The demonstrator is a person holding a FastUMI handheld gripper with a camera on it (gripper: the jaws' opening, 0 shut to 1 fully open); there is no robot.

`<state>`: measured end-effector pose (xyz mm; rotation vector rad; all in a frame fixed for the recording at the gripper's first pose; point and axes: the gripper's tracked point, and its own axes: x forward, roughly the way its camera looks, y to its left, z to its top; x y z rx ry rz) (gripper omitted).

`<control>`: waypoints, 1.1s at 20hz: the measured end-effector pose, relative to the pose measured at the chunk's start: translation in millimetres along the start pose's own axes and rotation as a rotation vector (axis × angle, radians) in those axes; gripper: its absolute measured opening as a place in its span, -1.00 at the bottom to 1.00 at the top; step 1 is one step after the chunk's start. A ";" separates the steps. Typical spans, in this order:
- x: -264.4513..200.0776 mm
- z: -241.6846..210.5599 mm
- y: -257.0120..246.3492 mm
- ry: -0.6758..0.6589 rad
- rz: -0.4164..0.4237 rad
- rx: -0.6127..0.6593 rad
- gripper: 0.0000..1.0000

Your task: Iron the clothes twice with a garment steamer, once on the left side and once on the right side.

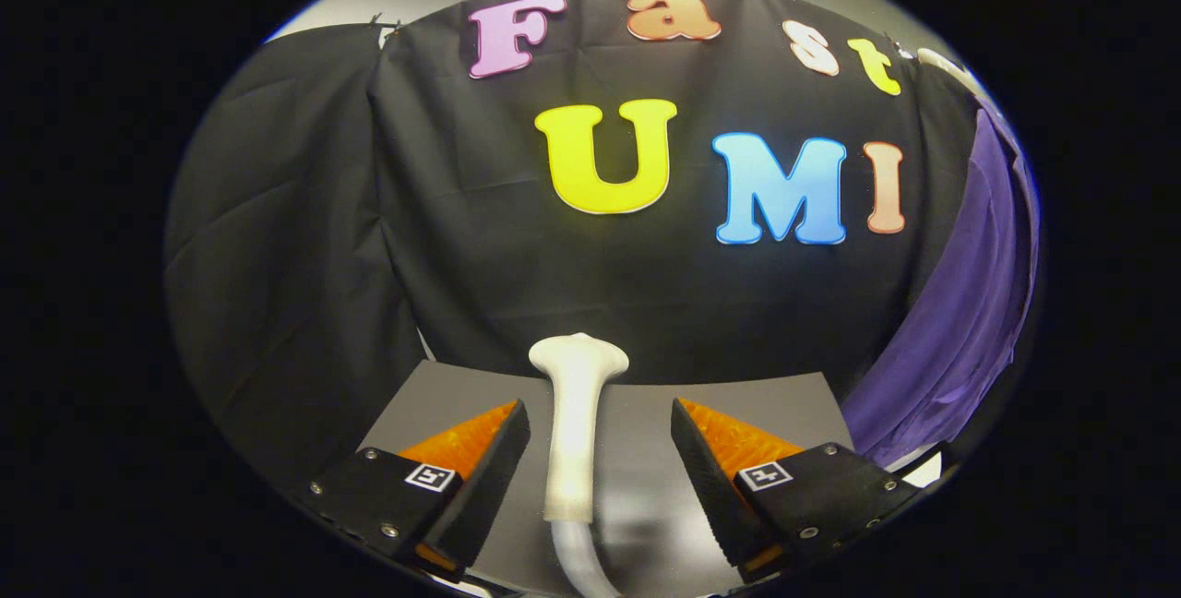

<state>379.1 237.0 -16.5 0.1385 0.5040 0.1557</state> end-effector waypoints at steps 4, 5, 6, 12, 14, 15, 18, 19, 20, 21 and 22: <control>40.3 -31.2 14.2 0.145 0.004 0.026 0.87; 47.5 -38.4 15.6 0.178 -0.005 0.028 0.88; 52.6 -44.0 14.0 0.209 -0.012 0.026 0.87; 77.7 -78.9 17.8 0.370 -0.018 0.048 0.86; 78.2 -84.1 15.5 0.386 -0.038 0.036 0.84; 82.4 -86.7 19.3 0.383 -0.047 0.036 0.83; 80.3 -86.5 7.8 0.372 -0.130 0.011 0.45; 81.1 -86.8 6.8 0.361 -0.143 0.007 0.31; 82.3 -86.7 6.9 0.348 -0.156 0.018 0.11; 80.2 -87.3 7.6 0.330 -0.162 0.030 0.08; 81.0 -86.8 7.4 0.320 -0.167 0.035 -0.04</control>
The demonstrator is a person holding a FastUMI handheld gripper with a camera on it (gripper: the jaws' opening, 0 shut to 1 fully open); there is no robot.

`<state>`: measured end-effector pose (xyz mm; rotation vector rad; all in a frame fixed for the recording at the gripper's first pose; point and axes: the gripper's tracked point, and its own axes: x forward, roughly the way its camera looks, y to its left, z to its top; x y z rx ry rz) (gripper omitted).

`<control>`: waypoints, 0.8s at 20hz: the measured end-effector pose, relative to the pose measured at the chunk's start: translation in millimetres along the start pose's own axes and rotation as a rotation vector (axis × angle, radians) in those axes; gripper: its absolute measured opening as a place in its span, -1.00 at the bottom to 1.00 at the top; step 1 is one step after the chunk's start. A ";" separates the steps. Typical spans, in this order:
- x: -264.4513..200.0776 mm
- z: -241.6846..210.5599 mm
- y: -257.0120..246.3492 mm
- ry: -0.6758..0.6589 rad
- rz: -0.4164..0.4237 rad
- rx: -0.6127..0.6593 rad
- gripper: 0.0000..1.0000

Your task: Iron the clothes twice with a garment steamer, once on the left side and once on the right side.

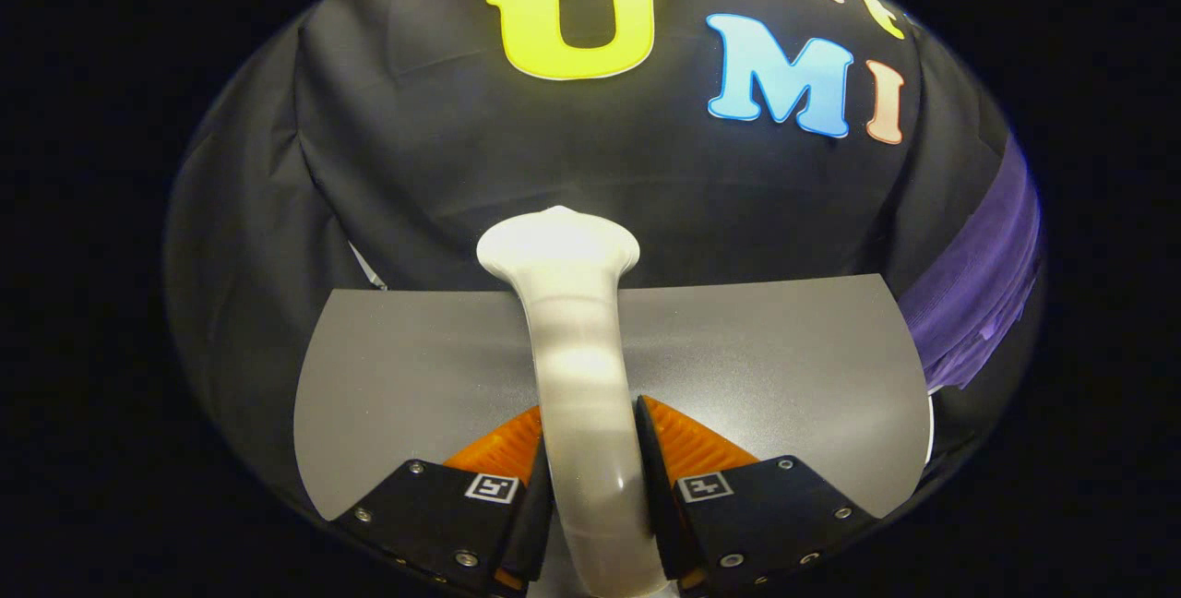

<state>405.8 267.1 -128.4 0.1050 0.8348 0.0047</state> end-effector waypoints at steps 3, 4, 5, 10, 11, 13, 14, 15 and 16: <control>-1.5 -0.9 1.7 -0.020 -0.012 -0.001 -0.11; -2.0 -0.6 2.7 -0.027 -0.023 -0.003 -0.14; -3.0 -1.0 3.8 -0.035 -0.037 -0.012 -0.17; -12.7 -5.4 10.1 -0.076 -0.047 -0.089 -0.24; -18.4 -8.2 14.5 -0.089 -0.041 -0.106 -0.24; -35.6 -10.5 13.2 -0.126 -0.039 -0.135 -0.24; -46.7 -9.2 9.1 -0.167 -0.045 -0.145 -0.25; -55.3 -10.2 3.1 -0.200 -0.045 -0.132 -0.24; -66.1 -12.4 -1.0 -0.235 -0.036 -0.114 -0.25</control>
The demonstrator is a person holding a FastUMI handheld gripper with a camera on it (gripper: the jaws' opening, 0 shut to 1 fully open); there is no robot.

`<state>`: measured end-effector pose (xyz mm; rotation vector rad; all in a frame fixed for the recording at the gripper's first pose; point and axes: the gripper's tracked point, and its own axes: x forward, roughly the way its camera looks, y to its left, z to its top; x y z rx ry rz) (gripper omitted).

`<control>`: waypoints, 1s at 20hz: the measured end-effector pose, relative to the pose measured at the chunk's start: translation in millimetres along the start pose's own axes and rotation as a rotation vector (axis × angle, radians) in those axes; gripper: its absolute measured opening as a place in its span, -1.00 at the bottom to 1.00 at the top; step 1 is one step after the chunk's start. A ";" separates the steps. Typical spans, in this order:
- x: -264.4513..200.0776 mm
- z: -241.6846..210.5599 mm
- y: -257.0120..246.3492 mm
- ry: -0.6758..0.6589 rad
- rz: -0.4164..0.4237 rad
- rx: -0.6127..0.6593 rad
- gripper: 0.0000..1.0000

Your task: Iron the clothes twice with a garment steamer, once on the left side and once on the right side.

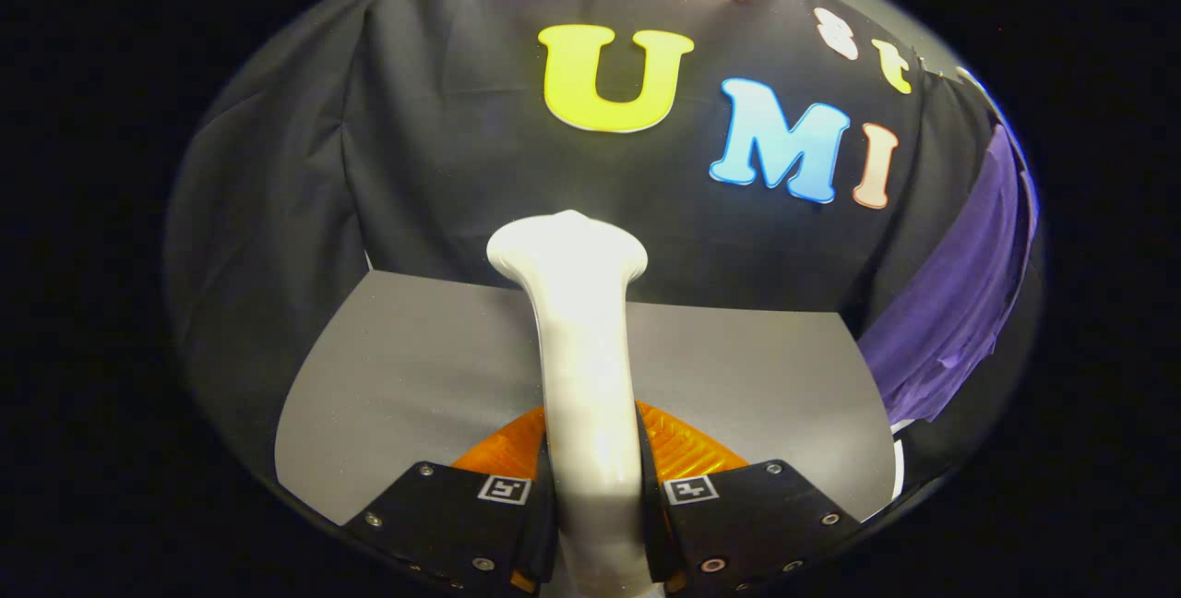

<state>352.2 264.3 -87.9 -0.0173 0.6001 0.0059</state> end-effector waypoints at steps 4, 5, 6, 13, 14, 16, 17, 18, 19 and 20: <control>-47.1 -6.9 -32.1 -0.120 -0.031 -0.034 -0.25; -55.5 -7.5 -39.0 -0.152 -0.034 -0.044 -0.25; -64.2 -8.3 -46.3 -0.176 -0.042 -0.056 -0.26; -124.7 -11.4 -105.8 -0.294 -0.088 -0.119 -0.26; -134.1 -10.9 -115.1 -0.308 -0.089 -0.116 -0.26; -151.9 -9.2 -138.4 -0.342 -0.098 -0.111 -0.26; -160.5 -7.3 -151.1 -0.360 -0.102 -0.102 -0.26; -169.5 -5.9 -162.6 -0.378 -0.108 -0.091 -0.26; -179.0 -4.9 -174.8 -0.394 -0.116 -0.087 -0.26; -188.1 -3.2 -186.5 -0.409 -0.125 -0.085 -0.26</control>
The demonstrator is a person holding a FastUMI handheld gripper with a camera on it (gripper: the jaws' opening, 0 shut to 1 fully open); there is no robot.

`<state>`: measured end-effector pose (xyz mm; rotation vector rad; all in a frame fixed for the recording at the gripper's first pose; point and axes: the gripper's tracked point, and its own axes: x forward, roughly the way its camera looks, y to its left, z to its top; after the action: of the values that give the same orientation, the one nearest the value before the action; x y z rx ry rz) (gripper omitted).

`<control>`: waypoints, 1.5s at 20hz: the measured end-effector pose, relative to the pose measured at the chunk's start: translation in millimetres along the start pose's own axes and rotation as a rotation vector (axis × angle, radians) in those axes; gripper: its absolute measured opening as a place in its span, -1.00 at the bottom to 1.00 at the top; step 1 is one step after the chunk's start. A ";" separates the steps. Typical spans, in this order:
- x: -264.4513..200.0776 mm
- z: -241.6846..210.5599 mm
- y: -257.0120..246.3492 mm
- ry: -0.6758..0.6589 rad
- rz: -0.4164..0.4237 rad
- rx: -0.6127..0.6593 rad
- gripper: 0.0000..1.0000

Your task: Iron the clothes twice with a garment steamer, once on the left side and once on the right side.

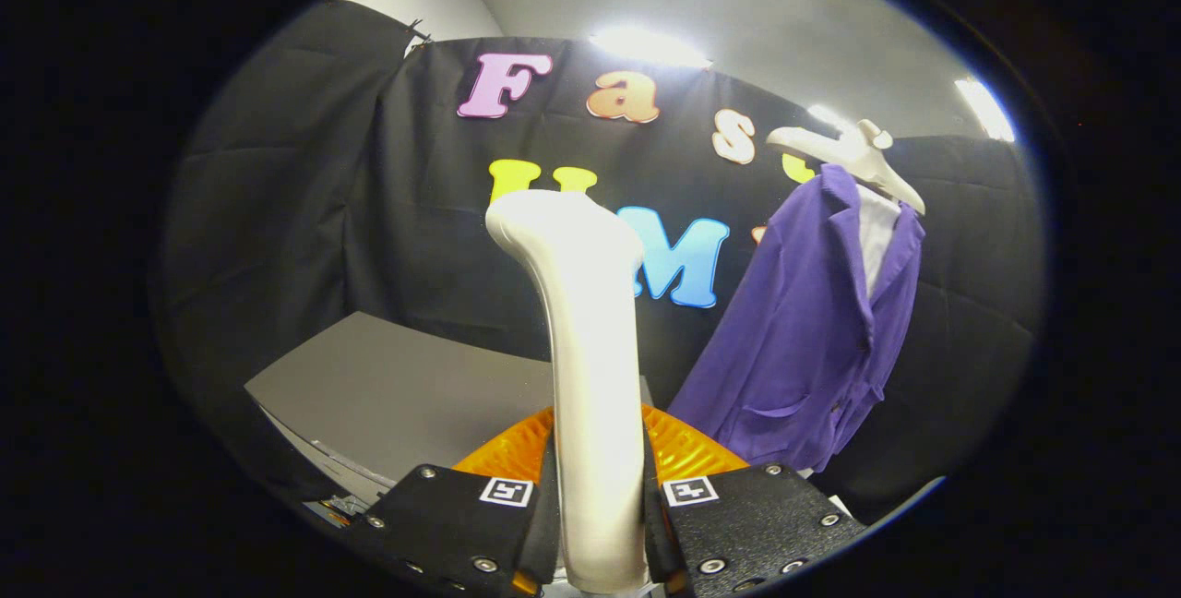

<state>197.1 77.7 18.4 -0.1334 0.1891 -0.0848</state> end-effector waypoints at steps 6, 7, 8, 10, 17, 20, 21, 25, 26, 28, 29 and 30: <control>-31.7 5.7 -60.8 -0.050 -0.039 -0.017 -0.26; -35.7 6.0 -68.5 -0.057 -0.039 -0.015 -0.26; -40.5 6.9 -75.9 -0.066 -0.039 -0.009 -0.26; -46.9 7.2 -93.2 -0.079 -0.043 -0.005 -0.26; -73.8 -4.9 -155.2 -0.112 -0.058 0.014 -0.27; -75.6 -3.1 -179.1 -0.126 -0.078 0.019 -0.27; -74.1 -0.5 -186.3 -0.131 -0.090 0.022 -0.27; -66.6 7.9 -206.8 -0.147 -0.144 0.040 -0.27; -64.4 9.4 -211.2 -0.149 -0.159 0.046 -0.27; -54.6 12.6 -218.0 -0.150 -0.189 0.053 -0.27; -48.6 13.5 -220.7 -0.149 -0.204 0.054 -0.27; -42.9 14.4 -224.2 -0.147 -0.219 0.057 -0.27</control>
<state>141.8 -137.8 71.6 -0.1026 0.0243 -0.2976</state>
